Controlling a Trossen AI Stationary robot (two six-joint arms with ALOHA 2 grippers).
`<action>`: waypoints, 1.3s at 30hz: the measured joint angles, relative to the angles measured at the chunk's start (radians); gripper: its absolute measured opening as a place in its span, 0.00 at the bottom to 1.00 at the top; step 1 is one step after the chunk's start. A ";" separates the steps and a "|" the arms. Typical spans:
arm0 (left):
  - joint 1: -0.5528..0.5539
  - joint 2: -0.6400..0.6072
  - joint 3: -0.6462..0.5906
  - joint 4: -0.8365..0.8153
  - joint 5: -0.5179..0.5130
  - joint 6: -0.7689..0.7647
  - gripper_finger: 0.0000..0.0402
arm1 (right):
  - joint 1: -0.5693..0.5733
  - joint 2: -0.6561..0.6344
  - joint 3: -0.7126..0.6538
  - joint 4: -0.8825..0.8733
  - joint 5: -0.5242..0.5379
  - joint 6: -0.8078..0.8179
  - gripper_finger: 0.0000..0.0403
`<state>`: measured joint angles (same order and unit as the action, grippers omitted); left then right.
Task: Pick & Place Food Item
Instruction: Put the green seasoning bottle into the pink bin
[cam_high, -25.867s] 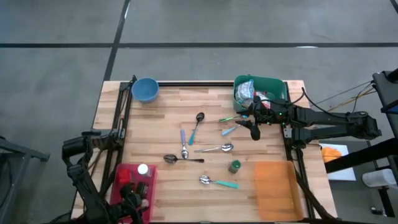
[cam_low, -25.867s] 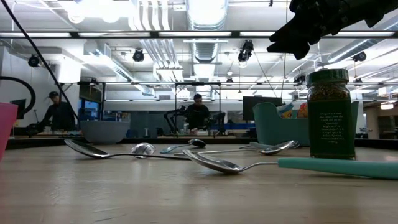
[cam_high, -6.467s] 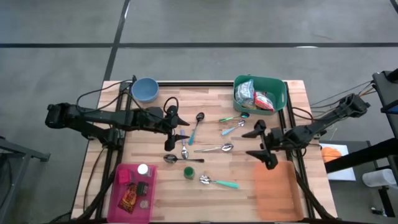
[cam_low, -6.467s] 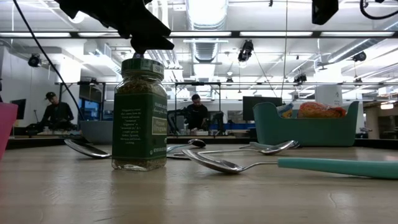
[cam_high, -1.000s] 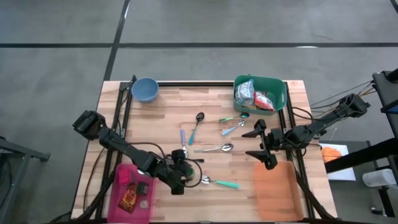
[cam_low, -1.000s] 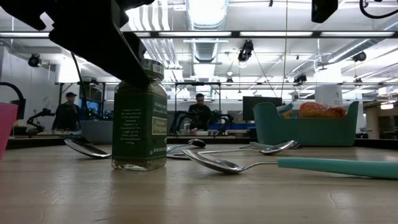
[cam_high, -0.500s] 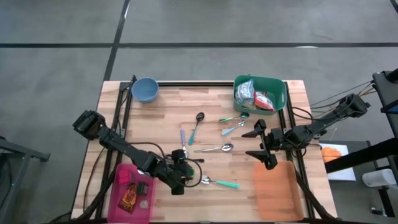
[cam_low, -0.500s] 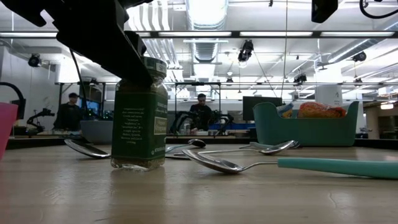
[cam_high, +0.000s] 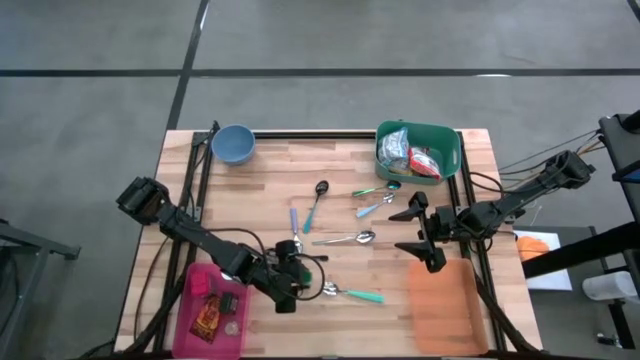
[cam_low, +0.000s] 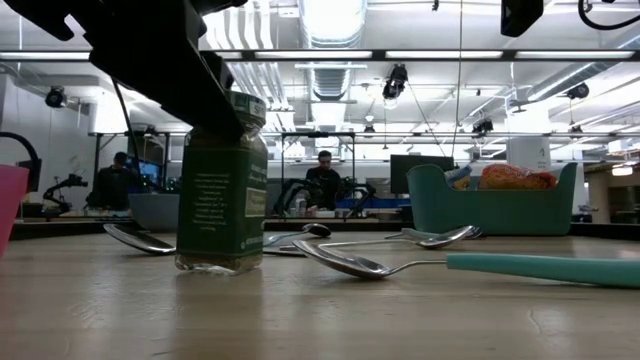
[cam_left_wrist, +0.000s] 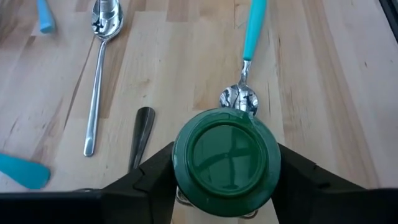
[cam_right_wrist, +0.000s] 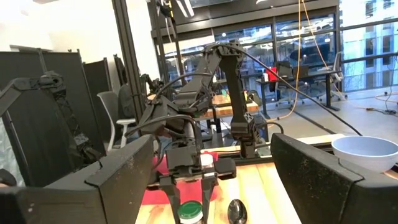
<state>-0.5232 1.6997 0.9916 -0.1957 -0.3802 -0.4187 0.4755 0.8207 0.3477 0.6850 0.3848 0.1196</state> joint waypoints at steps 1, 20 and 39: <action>0.000 -0.002 0.000 -0.002 0.002 0.000 0.49 | 0.000 0.000 0.000 0.000 0.000 0.000 0.80; -0.041 -0.182 0.062 -0.240 -0.077 -0.222 0.49 | 0.000 0.000 0.000 0.000 0.000 0.000 0.80; -0.482 -0.269 0.286 -0.900 -0.291 -0.892 0.49 | 0.000 0.000 0.000 0.000 0.000 0.000 0.80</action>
<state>-1.0048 1.4303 1.2772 -1.0958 -0.6709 -1.3112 0.4751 0.8204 0.3473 0.6849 0.3849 0.1196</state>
